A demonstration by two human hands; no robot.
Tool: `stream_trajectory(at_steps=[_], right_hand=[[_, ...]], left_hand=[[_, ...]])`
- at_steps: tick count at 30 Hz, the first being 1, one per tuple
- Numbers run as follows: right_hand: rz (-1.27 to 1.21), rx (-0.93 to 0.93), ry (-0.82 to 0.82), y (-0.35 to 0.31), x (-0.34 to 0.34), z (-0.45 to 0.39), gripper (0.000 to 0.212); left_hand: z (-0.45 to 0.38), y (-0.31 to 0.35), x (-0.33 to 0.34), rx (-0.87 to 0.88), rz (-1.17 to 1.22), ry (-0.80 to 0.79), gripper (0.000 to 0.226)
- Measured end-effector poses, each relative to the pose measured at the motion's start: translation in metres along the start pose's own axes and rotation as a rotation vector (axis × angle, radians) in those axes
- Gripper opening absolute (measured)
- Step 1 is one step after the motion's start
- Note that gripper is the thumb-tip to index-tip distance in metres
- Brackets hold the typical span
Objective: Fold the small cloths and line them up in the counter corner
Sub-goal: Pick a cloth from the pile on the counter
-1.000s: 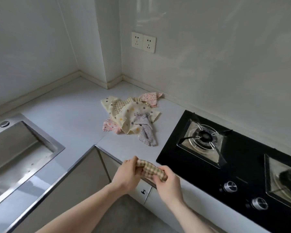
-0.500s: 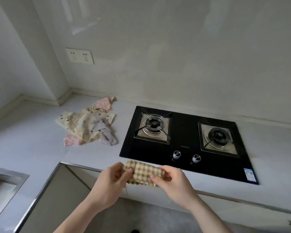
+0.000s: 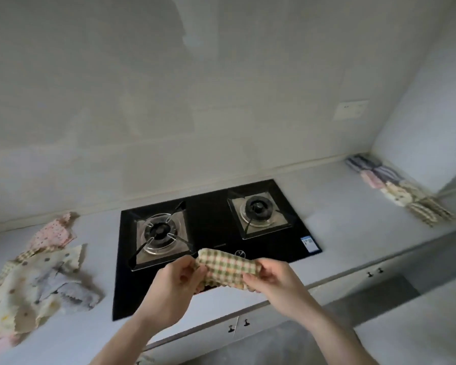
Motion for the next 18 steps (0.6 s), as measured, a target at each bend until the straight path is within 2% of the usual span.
stream_trajectory(at_steps=[3, 8, 18], right_hand=[[-0.049, 0.059, 0.105, 0.016, -0.04, 0.015, 0.016], [-0.073, 0.112, 0.255, 0.045, -0.108, 0.019, 0.022], [-0.133, 0.16, 0.325, 0.107, -0.285, 0.024, 0.026]], left_hand=[[-0.036, 0.037, 0.023, 0.061, -0.075, -0.068, 0.024], [-0.096, 0.08, 0.064, 0.099, -0.141, -0.075, 0.029], [-0.193, 0.166, 0.18, 0.077, -0.008, -0.084, 0.011]])
Point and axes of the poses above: each hand's wrist, its own z-axis away from the middle knuckle, its own x-axis out of the palm, y = z × x, the point moved 2 cm from there along -z, towards the middle knuckle, and after that the axes turned 13 degrees about -y, right-handed, at the moved point
